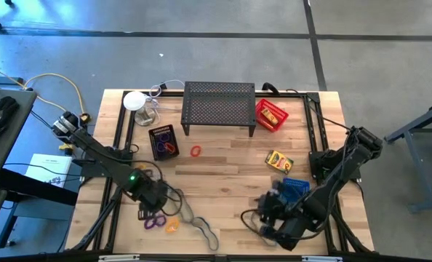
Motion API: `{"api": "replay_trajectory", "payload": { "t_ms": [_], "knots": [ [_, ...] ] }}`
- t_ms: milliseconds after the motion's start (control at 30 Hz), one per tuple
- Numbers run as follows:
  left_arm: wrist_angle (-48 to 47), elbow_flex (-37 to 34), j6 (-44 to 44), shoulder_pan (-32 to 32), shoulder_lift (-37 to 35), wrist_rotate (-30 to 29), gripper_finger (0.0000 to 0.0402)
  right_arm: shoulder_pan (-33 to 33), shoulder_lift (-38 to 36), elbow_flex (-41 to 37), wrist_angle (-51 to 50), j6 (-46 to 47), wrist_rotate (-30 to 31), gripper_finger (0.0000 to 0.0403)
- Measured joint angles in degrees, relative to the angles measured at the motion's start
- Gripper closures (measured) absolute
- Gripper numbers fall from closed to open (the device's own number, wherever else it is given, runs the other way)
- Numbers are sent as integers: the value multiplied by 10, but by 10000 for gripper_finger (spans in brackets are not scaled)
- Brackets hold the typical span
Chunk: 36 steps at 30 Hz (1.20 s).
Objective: Pick & Place Office Desk Supplies
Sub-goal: Put the yellow spring keychain into the black basket
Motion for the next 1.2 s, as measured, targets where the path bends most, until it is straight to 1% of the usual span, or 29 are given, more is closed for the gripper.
{"api": "replay_trajectory", "payload": {
  "t_ms": [67, 100, 200, 300, 367, 433, 500, 633, 767, 833, 1000, 1100, 1200],
  "knots": [
    [-29, -7, -49, 0, 0, -11, 231, -4, 5, 0, 67, -59, -5, 261],
    [-30, -13, -58, 1, 0, -14, 231, -6, 8, 0, 95, -86, -14, 262],
    [-14, -41, -33, 1, 0, -11, 231, -7, 20, 0, 158, -145, -39, 262],
    [23, -78, -2, 7, 0, -3, 231, -9, 33, -1, 186, -170, -63, 263],
    [24, -98, 3, 15, 0, -10, 231, -11, 40, -1, 197, -172, -79, 263],
    [27, -114, 3, 24, 0, -28, 231, -11, 47, -1, 200, -173, -81, 263],
    [35, -129, 3, 35, 0, -33, 231, -12, 55, -1, 202, -173, -81, 263],
    [89, -159, 15, 53, 0, -2, 231, -15, 68, -1, 207, -173, -85, 263],
    [126, -180, 16, 65, 0, -9, 232, -18, 79, -1, 213, -173, -91, 263],
    [133, -188, 18, 71, -1, -7, 232, -20, 84, -1, 216, -173, -99, 263],
    [150, -214, -9, 80, -2, -4, 232, -23, 84, -1, 220, -164, -98, 263],
    [168, -232, -10, 80, -2, 3, 233, -23, 84, -1, 228, -163, -96, 263],
    [170, -241, -6, 73, 1, 4, 252, -22, 84, -1, 237, -162, -99, 263]
  ]
}}
